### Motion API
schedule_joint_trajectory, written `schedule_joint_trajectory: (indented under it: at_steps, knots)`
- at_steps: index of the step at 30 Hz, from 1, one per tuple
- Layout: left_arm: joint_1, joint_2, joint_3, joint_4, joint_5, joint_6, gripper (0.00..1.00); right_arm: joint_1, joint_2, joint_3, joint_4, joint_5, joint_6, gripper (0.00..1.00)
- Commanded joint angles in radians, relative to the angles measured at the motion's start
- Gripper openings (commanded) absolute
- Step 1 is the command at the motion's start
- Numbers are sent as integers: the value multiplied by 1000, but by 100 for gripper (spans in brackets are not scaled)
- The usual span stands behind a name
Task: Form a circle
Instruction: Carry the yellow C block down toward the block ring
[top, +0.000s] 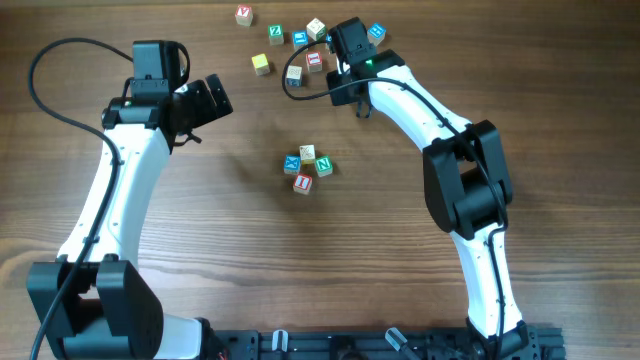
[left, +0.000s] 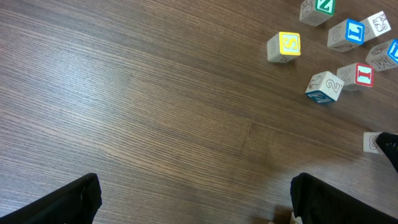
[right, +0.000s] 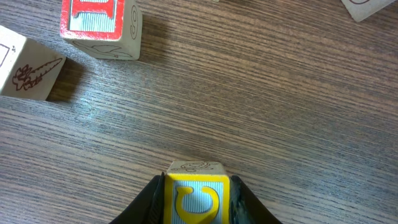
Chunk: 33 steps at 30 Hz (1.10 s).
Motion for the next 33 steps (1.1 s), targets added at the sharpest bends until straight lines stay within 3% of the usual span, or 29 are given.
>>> schedule_joint_trajectory:
  at_steps: [1,8,14,23,28,33]
  knots:
    - [4,3,0,3,-9,-8,100,1,-13,7,-39,14,-31,23]
    - [4,3,0,3,-9,-8,100,2,-226,13,-172,12,-56,22]
    - [4,3,0,3,-9,-8,100,2,-403,13,-326,-148,-55,22]
    - [4,3,0,3,-9,-8,100,24,-452,-39,-636,-307,-52,21]
    - [4,3,0,3,-9,-8,100,108,-452,-222,-642,-307,-21,21]
    - [4,3,0,3,-9,-8,100,190,-452,-426,-496,-307,64,21]
